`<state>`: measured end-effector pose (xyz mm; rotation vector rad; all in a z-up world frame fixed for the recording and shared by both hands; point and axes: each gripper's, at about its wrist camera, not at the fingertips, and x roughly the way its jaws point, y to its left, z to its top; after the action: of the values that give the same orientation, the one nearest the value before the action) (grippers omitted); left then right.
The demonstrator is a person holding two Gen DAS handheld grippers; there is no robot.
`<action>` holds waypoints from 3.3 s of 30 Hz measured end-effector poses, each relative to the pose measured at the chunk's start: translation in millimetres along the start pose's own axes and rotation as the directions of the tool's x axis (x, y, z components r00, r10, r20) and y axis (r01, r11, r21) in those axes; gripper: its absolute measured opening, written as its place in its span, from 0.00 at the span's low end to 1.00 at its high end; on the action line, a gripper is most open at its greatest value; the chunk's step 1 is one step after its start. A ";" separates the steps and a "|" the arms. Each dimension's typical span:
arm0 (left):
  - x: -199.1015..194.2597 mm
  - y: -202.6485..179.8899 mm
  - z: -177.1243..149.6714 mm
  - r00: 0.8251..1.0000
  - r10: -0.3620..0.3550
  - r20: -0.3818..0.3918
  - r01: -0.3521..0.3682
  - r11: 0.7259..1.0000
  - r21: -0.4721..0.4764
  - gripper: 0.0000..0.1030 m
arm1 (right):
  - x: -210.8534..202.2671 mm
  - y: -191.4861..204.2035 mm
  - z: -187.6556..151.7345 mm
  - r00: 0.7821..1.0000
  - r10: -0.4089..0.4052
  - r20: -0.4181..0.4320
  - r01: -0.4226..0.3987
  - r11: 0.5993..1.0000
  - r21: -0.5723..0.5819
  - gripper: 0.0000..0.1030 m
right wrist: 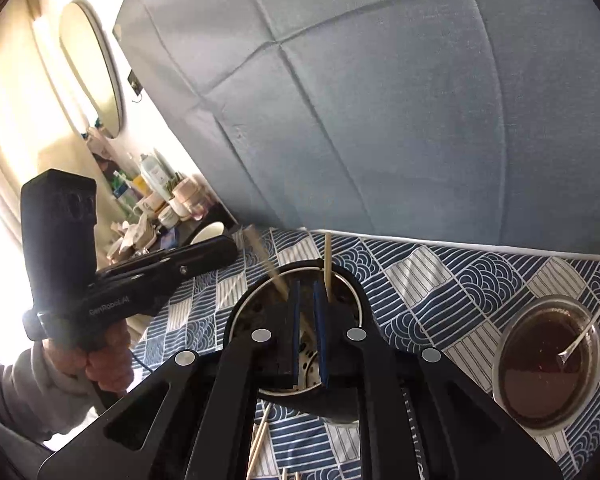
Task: Organize utensils
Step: 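Lower both held chopsticks into the black holder and open both tools, then move both tools back down toward the remaining chopsticks on the cloth, then grasp one chopstick each with the left tool and the right tool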
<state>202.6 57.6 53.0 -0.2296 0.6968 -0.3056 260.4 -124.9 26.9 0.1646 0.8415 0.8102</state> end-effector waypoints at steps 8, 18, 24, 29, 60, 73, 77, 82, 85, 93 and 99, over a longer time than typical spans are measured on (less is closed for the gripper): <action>-21.3 -0.7 -6.6 1.000 -0.004 -0.019 0.004 1.000 -0.009 0.36 | -19.1 14.0 -2.5 1.000 -0.004 -0.007 0.003 1.000 -0.021 0.09; -41.5 3.2 -37.6 0.996 0.033 -0.080 -0.035 0.999 -0.018 0.56 | -36.0 29.8 -31.0 0.998 -0.029 -0.049 0.027 0.999 -0.045 0.25; -45.6 11.1 -69.2 0.986 0.063 -0.151 -0.069 0.997 -0.030 0.62 | -37.9 35.7 -56.5 0.995 -0.040 -0.095 0.036 0.998 -0.045 0.36; -40.1 17.0 -96.7 0.967 0.109 -0.230 -0.117 0.993 -0.019 0.66 | -33.9 40.0 -81.5 0.985 -0.073 -0.157 0.063 0.996 -0.069 0.45; 27.0 34.3 -181.2 0.800 0.307 -0.516 -0.291 0.950 0.113 0.73 | 25.2 25.1 -210.2 0.796 -0.316 -0.516 0.241 0.948 -0.208 0.51; 13.9 25.9 -186.2 0.780 0.316 -0.540 -0.305 0.946 0.113 0.21 | 51.6 36.7 -210.7 0.714 -0.415 -0.564 0.295 0.908 -0.296 0.51; 13.3 22.1 -188.9 0.772 0.315 -0.552 -0.306 0.945 0.112 0.18 | 64.8 40.3 -207.0 0.701 -0.409 -0.584 0.289 0.912 -0.291 0.51; 6.7 18.7 -194.1 0.774 0.283 -0.566 -0.291 0.953 0.079 0.11 | 69.3 46.7 -204.2 0.703 -0.394 -0.593 0.232 0.914 -0.333 0.17; 1.1 20.3 -196.9 0.774 0.254 -0.580 -0.276 0.960 0.052 0.09 | 65.7 43.4 -204.6 0.695 -0.389 -0.605 0.220 0.916 -0.336 0.06; -8.7 37.2 -202.7 0.774 0.146 -0.616 -0.230 0.971 -0.060 0.05 | 44.3 31.6 -212.3 0.707 -0.333 -0.624 0.218 0.942 -0.256 0.04; -12.2 38.7 -199.3 0.777 0.139 -0.614 -0.235 0.969 -0.077 0.05 | 19.6 30.2 -210.0 0.750 -0.278 -0.601 0.211 0.961 -0.180 0.04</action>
<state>70.0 76.9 -100.1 -0.2021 1.3802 -0.1265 99.9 -126.8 -113.1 -0.3275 1.4137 0.6538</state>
